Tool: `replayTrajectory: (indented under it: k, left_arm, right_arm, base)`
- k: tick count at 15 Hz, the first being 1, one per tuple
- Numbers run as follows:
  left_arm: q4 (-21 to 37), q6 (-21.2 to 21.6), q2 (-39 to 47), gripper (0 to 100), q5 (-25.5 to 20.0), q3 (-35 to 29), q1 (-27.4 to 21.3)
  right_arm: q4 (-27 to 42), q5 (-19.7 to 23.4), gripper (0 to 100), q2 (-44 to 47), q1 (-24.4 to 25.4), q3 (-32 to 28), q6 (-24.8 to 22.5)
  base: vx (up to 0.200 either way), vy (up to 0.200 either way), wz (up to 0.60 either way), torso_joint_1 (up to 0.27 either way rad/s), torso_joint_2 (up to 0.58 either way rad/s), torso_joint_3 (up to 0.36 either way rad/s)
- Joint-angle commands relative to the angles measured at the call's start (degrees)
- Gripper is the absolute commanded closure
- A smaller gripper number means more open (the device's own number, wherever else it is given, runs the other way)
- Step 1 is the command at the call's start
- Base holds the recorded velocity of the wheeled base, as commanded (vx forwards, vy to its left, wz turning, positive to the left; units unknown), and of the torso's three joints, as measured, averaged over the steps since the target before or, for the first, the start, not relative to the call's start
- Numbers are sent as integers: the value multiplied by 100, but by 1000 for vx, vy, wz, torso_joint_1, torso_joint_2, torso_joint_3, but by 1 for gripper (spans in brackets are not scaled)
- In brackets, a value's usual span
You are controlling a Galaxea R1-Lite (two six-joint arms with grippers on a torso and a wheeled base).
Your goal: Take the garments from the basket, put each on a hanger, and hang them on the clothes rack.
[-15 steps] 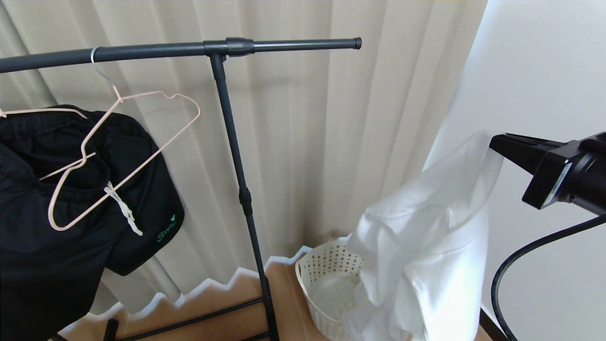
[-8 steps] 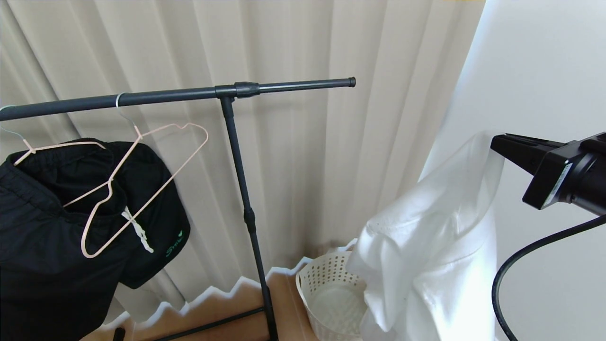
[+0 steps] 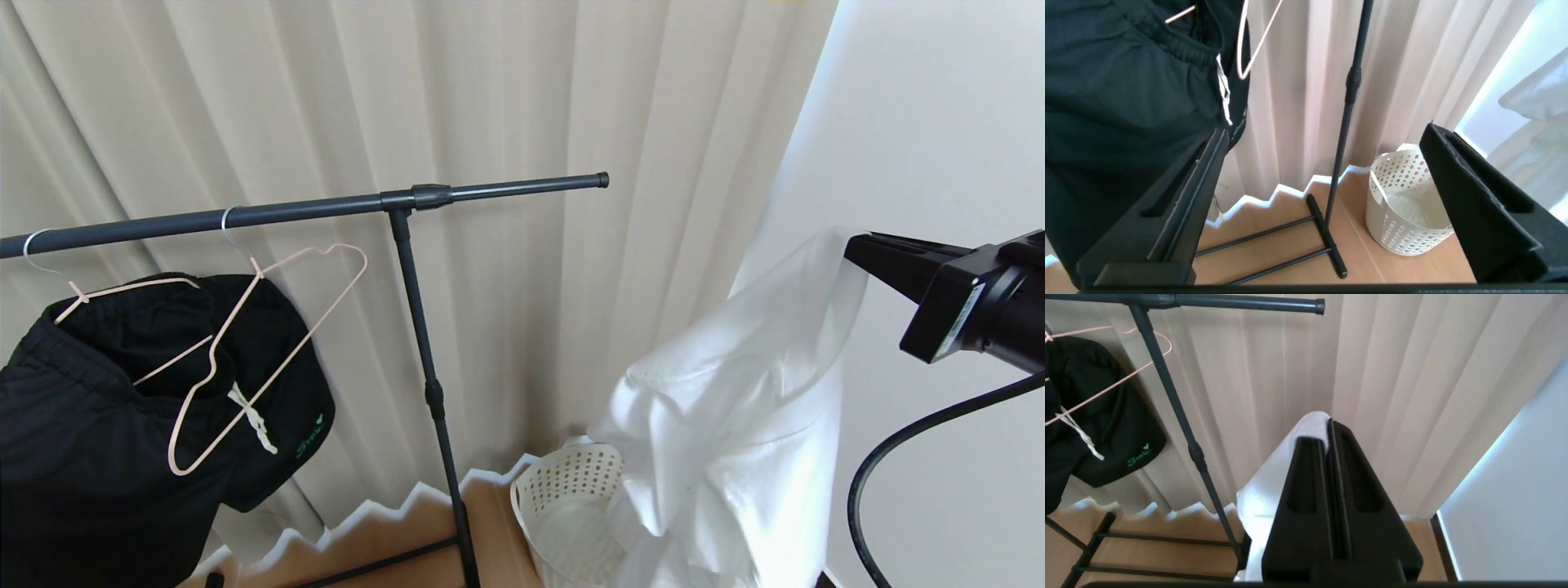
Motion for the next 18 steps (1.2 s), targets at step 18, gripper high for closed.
replayTrajectory:
  k: [18]
  left_arm:
    - [0,25,5,0,12,0,1]
  right_arm:
    - [-12,-8,100,-43,4,129,-273]
  base:
    - [0,0,200,80,-168,-91]
